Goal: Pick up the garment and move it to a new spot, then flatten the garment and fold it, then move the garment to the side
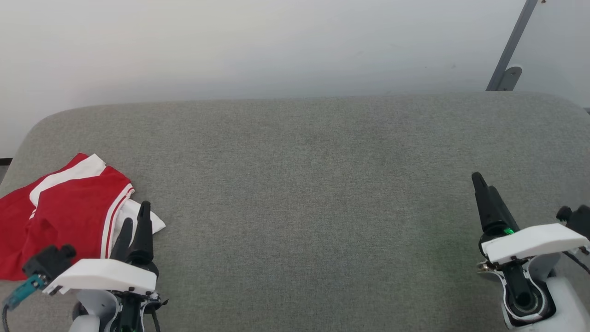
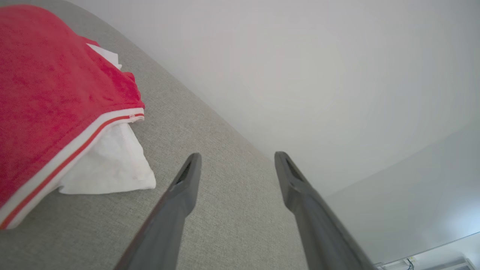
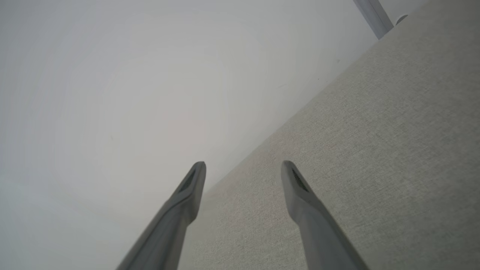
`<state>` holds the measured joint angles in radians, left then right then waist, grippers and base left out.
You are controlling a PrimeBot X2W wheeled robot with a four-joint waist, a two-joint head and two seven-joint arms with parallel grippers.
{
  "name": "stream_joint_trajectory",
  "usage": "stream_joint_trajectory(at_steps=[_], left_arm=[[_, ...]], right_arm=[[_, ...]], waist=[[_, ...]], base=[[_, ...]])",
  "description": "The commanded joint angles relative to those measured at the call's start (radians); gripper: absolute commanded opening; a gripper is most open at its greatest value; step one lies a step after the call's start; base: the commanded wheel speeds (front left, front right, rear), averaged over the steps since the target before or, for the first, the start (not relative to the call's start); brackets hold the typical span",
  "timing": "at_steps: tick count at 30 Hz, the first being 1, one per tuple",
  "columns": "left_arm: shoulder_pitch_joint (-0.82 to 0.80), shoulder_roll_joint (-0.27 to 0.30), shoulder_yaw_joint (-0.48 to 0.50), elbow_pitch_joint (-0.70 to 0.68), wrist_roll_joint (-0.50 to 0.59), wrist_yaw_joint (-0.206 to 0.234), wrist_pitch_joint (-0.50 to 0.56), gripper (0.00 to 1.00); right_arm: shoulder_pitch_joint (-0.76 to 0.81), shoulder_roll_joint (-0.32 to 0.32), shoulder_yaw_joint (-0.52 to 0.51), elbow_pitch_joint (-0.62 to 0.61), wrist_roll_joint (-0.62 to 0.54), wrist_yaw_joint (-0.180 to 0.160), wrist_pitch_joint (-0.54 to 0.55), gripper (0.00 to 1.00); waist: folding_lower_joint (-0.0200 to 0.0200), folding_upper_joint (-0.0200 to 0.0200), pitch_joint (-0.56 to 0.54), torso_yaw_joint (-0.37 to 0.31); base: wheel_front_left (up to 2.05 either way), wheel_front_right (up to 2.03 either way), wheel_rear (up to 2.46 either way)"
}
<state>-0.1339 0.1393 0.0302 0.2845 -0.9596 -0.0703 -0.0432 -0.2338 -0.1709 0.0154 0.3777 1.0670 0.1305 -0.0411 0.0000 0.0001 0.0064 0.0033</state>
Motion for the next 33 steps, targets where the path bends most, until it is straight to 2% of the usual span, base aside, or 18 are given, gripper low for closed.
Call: stream_joint_trajectory(at_steps=[1,13,33], left_arm=[[-0.031,0.016,-0.004,-0.012,0.04,0.003,-0.008,1.0],[-0.046,0.048,-0.044,-0.01,0.231,0.016,-0.052,1.0],[-0.062,0.078,-0.08,0.016,0.446,0.032,-0.107,1.0]], right_arm=[[-0.033,-0.012,0.006,-0.008,-0.034,0.0,-0.011,1.0],[-0.075,-0.042,0.039,0.032,-0.286,0.0,-0.054,1.0],[-0.127,-0.067,0.063,0.076,-0.499,0.0,-0.109,1.0]], waist=[[0.0,-0.0001,0.0,0.0],[0.0,-0.0001,0.001,0.002],[0.0,-0.0001,-0.001,-0.001]], base=[[0.0,0.0,0.0],[0.0,0.0,0.0],[0.0,0.0,0.0]])
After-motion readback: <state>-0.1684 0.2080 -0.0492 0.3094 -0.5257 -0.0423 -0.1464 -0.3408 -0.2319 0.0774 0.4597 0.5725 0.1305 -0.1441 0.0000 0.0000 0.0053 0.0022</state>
